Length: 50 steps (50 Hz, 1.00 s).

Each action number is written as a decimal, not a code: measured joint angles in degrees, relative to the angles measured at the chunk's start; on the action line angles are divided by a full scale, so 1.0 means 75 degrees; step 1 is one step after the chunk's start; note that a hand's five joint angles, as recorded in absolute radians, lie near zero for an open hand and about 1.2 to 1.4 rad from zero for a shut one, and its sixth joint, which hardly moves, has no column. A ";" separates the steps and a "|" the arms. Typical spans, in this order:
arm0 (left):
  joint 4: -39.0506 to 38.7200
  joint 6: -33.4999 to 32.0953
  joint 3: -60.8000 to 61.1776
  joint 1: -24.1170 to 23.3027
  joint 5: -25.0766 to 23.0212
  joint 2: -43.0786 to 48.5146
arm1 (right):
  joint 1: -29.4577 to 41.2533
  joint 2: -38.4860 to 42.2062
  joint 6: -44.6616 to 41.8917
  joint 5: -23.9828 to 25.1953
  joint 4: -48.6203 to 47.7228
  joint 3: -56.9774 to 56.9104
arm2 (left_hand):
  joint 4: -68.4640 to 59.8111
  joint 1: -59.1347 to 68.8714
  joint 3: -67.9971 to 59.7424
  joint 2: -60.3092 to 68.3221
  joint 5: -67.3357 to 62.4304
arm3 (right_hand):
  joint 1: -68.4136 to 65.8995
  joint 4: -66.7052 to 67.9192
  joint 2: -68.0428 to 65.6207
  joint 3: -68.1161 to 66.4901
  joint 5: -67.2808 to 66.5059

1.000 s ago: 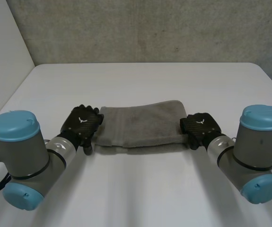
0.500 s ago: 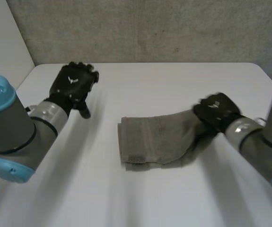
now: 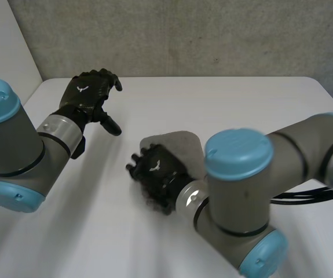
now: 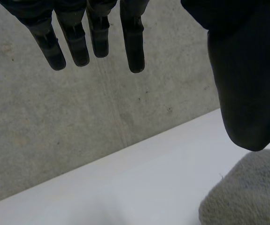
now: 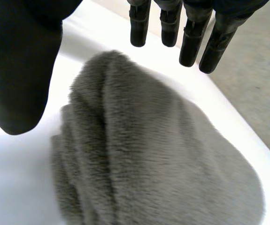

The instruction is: Fold the towel.

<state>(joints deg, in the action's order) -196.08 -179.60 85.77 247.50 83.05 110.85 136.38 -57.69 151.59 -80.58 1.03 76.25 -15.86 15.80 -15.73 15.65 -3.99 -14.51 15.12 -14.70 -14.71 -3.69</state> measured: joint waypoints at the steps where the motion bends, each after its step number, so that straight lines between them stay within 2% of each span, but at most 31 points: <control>1: 0.0001 0.0000 0.0003 -0.0003 -0.0001 0.0018 | -0.0064 -0.0068 0.0090 -0.0001 0.0002 0.0024 | 0.0001 0.0001 0.0000 -0.0002 0.0000 | 0.0043 -0.0007 0.0018 0.0034 0.0000; 13: 0.0011 0.0237 0.0052 -0.0476 0.0021 0.0512 | -0.1730 -0.0803 0.1828 0.0074 -0.0032 0.0484 | 0.0001 0.0006 0.0001 -0.0002 -0.0001 | 0.0120 -0.0026 0.0027 0.0084 0.0000; 26: 0.0205 0.0416 0.0062 -0.1012 0.0008 0.1453 | -0.2370 0.0247 0.3377 0.0533 -0.0094 0.0364 | 0.0001 0.0006 0.0001 -0.0002 0.0001 | 0.0151 -0.0027 0.0028 0.0090 0.0000; 36: 0.0423 0.0378 0.0011 -0.1027 0.0012 0.2061 | -0.2517 0.0851 0.3520 0.0832 -0.0061 0.0208 | 0.0001 0.0006 0.0002 -0.0002 0.0001 | 0.0227 -0.0027 0.0029 0.0126 0.0001; 50: 0.0622 0.0329 -0.0058 -0.1063 -0.0008 0.1657 | -0.2506 0.0125 0.3528 0.0717 -0.0004 0.0222 | 0.0002 0.0006 0.0002 -0.0003 0.0001 | 0.0228 -0.0027 0.0029 0.0126 0.0001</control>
<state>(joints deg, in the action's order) -191.41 -177.13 85.33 239.53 82.99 123.28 117.59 -56.75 178.06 -75.19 1.00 77.91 -15.84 15.84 -15.72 15.63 -3.99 -12.79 14.92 -14.48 -13.77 -3.69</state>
